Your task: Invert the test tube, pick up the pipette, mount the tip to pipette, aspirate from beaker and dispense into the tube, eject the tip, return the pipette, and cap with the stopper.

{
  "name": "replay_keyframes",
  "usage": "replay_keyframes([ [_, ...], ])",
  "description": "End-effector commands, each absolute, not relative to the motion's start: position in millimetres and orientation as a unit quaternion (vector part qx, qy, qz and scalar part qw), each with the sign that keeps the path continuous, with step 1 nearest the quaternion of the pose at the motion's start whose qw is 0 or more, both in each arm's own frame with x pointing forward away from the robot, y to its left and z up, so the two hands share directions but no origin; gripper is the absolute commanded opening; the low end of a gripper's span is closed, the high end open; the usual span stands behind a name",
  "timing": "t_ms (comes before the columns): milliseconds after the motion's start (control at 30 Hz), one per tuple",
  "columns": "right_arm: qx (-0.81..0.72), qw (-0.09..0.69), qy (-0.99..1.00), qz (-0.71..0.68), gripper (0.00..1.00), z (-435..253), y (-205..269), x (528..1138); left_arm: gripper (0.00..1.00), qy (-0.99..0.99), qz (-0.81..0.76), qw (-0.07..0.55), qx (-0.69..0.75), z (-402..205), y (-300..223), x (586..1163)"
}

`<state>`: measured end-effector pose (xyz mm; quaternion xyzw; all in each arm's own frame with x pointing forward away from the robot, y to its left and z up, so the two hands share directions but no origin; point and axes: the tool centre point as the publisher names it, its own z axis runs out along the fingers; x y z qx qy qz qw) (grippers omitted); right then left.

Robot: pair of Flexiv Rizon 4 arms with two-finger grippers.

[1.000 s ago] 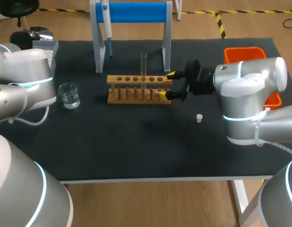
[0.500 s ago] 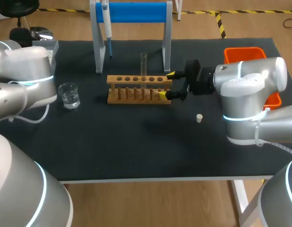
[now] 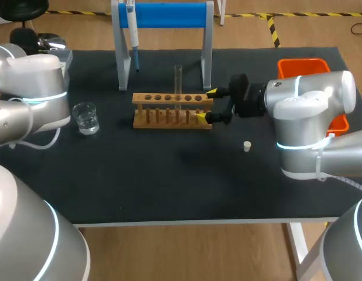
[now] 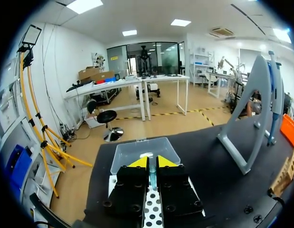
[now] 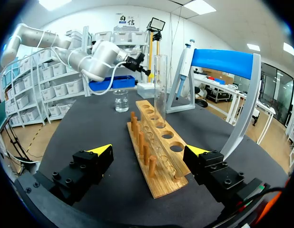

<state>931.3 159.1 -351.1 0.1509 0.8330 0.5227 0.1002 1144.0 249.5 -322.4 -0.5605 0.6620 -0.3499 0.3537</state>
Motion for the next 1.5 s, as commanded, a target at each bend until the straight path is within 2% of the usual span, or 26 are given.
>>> replay_keyframes([
  [33,0.15,0.1,0.833,0.522,1.0,-351,158,931,0.0,0.659,-0.353,0.359,-0.559,-316,249,1139],
  [400,0.15,0.1,0.833,0.522,1.0,-351,158,931,0.0,0.646,-0.367,0.384,-0.548,-292,246,1131],
  [567,0.15,0.1,0.833,0.522,1.0,-351,158,931,0.0,0.66,-0.379,0.376,-0.529,-277,230,1120],
  [1067,0.15,0.1,0.833,0.522,1.0,-351,158,931,0.0,0.769,-0.443,0.29,-0.358,-217,120,1035],
  [1167,0.15,0.1,0.833,0.522,1.0,-351,158,931,0.0,0.791,-0.458,0.261,-0.31,-206,93,1006],
  [1233,0.15,0.1,0.833,0.522,1.0,-351,158,931,0.0,0.811,-0.475,0.211,-0.269,-201,74,986],
  [1500,0.15,0.1,0.833,0.522,1.0,-351,158,931,0.0,0.811,-0.475,0.211,-0.269,-201,74,986],
])
